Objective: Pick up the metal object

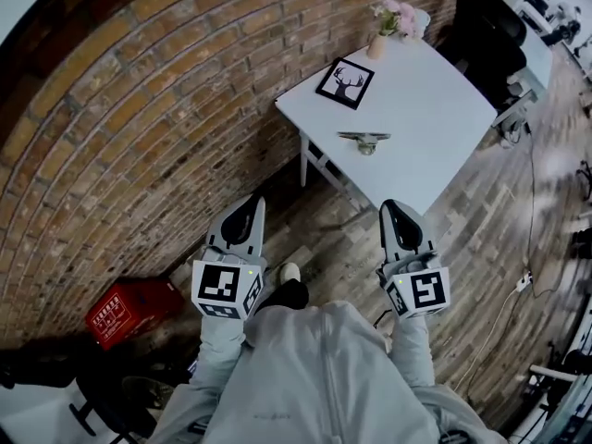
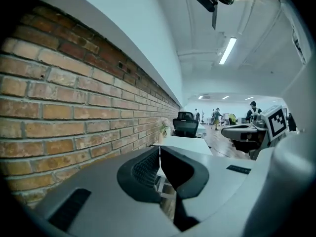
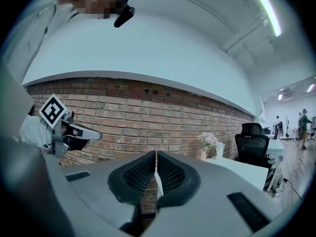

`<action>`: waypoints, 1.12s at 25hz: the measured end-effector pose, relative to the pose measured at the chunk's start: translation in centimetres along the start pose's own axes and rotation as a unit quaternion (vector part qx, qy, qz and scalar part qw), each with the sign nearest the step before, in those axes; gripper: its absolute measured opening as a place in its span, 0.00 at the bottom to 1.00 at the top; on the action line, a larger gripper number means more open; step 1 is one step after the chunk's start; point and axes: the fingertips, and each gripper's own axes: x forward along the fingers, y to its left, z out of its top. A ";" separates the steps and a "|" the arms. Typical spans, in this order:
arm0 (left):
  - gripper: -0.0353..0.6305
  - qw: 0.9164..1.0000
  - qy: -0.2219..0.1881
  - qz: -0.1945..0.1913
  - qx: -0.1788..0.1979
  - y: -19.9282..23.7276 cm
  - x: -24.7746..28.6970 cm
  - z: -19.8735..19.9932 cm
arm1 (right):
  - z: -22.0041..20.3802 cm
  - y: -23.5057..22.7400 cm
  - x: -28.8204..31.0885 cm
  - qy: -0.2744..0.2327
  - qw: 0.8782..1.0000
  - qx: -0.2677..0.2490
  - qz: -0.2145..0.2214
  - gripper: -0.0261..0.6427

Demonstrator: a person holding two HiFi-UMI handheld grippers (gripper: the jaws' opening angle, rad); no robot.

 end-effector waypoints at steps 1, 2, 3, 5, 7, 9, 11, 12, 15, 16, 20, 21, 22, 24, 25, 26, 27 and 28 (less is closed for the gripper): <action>0.10 1.000 0.001 -0.007 0.002 0.6 0.6 0.1 | 0.0 0.0 0.6 0.001 1.000 0.001 -0.007 0.08; 0.10 1.000 0.002 -0.014 0.004 1.0 1.1 0.2 | -0.1 0.0 1.0 0.003 1.000 0.001 -0.015 0.08; 0.10 1.000 0.003 -0.022 0.005 1.4 1.6 0.1 | -0.1 0.0 1.3 0.005 1.000 0.002 -0.023 0.08; 0.10 0.999 0.007 -0.038 0.006 1.8 2.4 0.0 | -0.2 -0.1 1.7 0.009 0.999 0.005 -0.039 0.08; 0.10 0.999 0.012 -0.051 0.006 1.9 3.1 -0.2 | -0.3 -0.2 1.8 0.015 0.999 0.008 -0.052 0.08; 0.10 0.998 0.017 -0.063 0.004 1.8 3.6 -0.4 | -0.6 -0.3 1.9 0.024 0.998 0.010 -0.061 0.08; 0.10 0.997 0.022 -0.075 0.003 1.6 4.0 -0.8 | -1.1 -0.5 1.9 0.033 0.997 0.013 -0.070 0.08; 0.10 0.997 0.024 -0.080 0.001 1.5 4.3 -1.1 | -1.3 -0.7 1.9 0.037 0.996 0.014 -0.074 0.08; 0.10 0.995 0.032 -0.090 -0.001 1.5 5.5 -1.7 | -2.2 -1.3 2.4 0.044 0.995 0.020 -0.084 0.08; 0.10 0.995 0.034 -0.093 0.000 1.5 6.1 -1.8 | -2.4 -1.6 2.6 0.045 0.995 0.022 -0.086 0.08; 0.10 0.993 0.037 -0.108 0.008 1.3 8.8 -1.4 | -2.8 -3.6 4.0 0.044 0.994 0.029 -0.099 0.08; 0.10 0.993 0.037 -0.112 0.010 1.3 9.7 -1.3 | -2.9 -4.3 4.5 0.043 0.993 0.030 -0.102 0.08; 0.10 0.992 0.037 -0.116 0.012 1.2 10.7 -1.0 | -2.9 -5.0 5.0 0.042 0.993 0.031 -0.106 0.08; 0.10 0.991 0.037 -0.125 0.018 1.2 13.0 -0.4 | -3.0 -6.6 6.3 0.040 0.992 0.033 -0.113 0.08; 0.10 0.991 0.036 -0.130 0.020 1.1 14.2 0.0 | -2.9 -7.5 7.0 0.039 0.992 0.035 -0.117 0.08; 0.10 0.990 0.035 -0.136 0.023 1.0 15.5 0.5 | -2.9 -8.4 7.7 0.038 0.991 0.036 -0.121 0.08; 0.10 0.989 0.034 -0.141 0.026 0.8 16.8 1.0 | -2.7 -9.3 8.3 0.037 0.991 0.036 -0.126 0.08; 0.10 0.988 0.034 -0.147 0.029 0.6 18.1 1.6 | -2.6 -10.3 8.8 0.036 0.990 0.037 -0.131 0.08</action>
